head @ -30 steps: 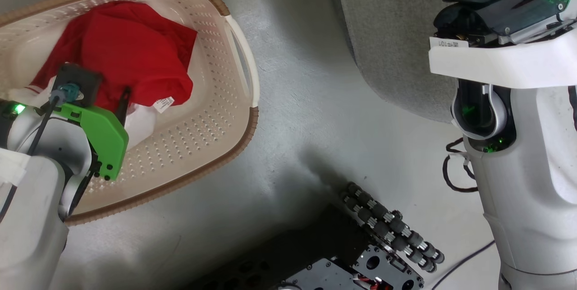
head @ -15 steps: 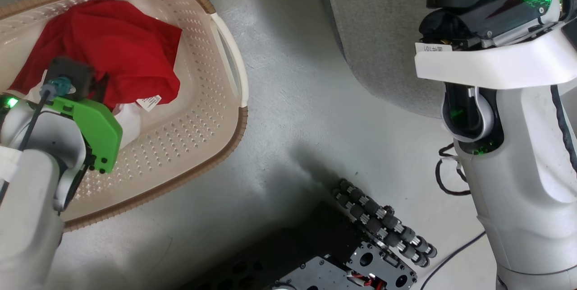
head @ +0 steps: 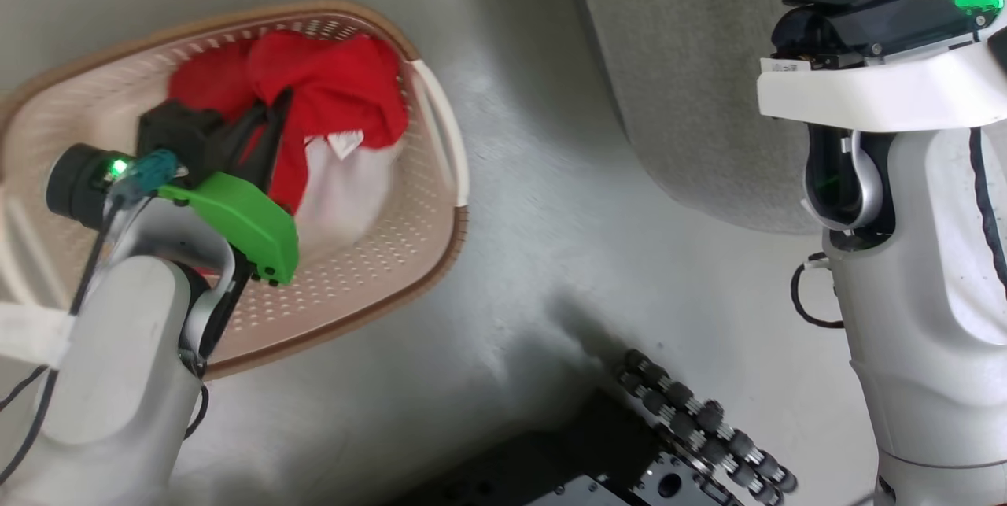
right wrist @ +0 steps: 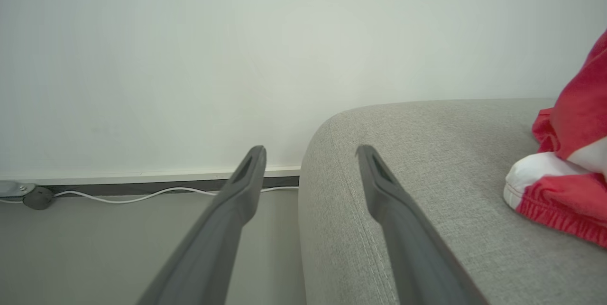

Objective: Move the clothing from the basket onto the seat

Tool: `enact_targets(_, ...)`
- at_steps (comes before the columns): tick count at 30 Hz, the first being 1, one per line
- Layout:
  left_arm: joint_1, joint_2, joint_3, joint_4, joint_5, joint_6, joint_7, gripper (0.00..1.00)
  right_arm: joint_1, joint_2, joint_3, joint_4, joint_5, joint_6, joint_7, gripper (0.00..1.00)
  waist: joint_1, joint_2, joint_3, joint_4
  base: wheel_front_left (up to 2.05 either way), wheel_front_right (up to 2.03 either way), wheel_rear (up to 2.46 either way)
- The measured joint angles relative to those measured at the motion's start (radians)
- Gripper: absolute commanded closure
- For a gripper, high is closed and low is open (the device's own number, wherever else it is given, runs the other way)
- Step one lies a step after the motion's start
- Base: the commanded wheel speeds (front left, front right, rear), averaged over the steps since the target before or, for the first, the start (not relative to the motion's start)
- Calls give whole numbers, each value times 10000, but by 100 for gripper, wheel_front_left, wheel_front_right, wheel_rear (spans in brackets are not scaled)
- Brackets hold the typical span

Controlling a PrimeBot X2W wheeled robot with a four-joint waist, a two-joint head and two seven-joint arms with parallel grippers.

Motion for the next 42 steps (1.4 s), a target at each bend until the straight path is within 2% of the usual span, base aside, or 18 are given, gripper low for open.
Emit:
enact_targets(7, 55, -320, 790, -151, -466, 63, -1618, 100, 15, -240, -437, 96, -497, 224, -2, 0, 0, 0, -798, 798, 0, 0, 0)
enact_targets(16, 533, -876, 991, 27, -690, 88, -2999, 100, 664, -876, -1164, 324, -765, 393, -6, 0, -1, 0, -1943, 1945, 0, 0, 0)
enact_targets(20, 833, -1108, 1007, 138, -963, 88, -2999, 100, 1099, -1043, -1475, 447, -782, 391, -8, 0, 0, 0, -2496, 2454, 0, 0, 0)
enact_targets(29, 1460, -1106, 1476, 107, -970, 88, -3087, 100, 2027, -965, -1599, 725, -784, 500, -8, 0, -1, 0, -3909, 3285, 0, 0, 0)
enact_targets(42, 2681, -1014, 1724, -6, -968, 105, -3087, 100, 3675, -777, -1559, 1542, -782, 836, -8, 0, -1, 0, -5980, 3714, 0, 0, 0)
